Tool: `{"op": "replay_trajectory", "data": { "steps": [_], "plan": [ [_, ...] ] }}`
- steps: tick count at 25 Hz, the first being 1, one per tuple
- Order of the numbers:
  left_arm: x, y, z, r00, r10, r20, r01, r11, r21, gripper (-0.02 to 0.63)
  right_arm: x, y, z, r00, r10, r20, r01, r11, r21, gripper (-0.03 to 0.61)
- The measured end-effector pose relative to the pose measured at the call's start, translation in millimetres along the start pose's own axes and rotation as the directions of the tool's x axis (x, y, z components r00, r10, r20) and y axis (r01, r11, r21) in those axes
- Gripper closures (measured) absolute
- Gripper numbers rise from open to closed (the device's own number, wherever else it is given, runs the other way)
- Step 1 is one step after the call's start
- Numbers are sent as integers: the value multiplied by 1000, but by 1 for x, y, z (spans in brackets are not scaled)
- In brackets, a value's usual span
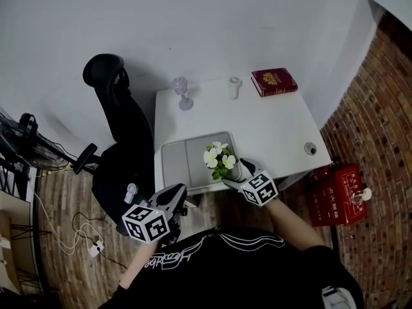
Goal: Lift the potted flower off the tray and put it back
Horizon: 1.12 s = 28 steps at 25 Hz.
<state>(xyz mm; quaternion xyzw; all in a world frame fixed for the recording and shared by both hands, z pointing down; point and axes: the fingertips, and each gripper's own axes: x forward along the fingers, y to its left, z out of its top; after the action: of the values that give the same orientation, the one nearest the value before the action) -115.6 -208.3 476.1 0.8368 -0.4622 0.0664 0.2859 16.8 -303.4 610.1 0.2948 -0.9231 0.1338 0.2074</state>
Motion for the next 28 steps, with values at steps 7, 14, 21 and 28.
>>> {"op": "replay_trajectory", "data": {
  "steps": [7,14,21,28],
  "plan": [
    [-11,-9,6,997,-75,-20,75,997,24,568,-63,34,34,995,-5,98,-2,997,78,257],
    [-47,-25,15,989,-150,-15,151,988,42,568,-112,93,85,970,4,244,-42,988,151,578],
    [-76,-32,13,980,-198,3,197,979,57,568,-125,149,98,955,73,287,-131,974,187,578],
    [-93,-33,-6,973,-229,-22,230,970,77,568,-125,195,95,946,117,303,-170,973,156,578]
  ]
}}
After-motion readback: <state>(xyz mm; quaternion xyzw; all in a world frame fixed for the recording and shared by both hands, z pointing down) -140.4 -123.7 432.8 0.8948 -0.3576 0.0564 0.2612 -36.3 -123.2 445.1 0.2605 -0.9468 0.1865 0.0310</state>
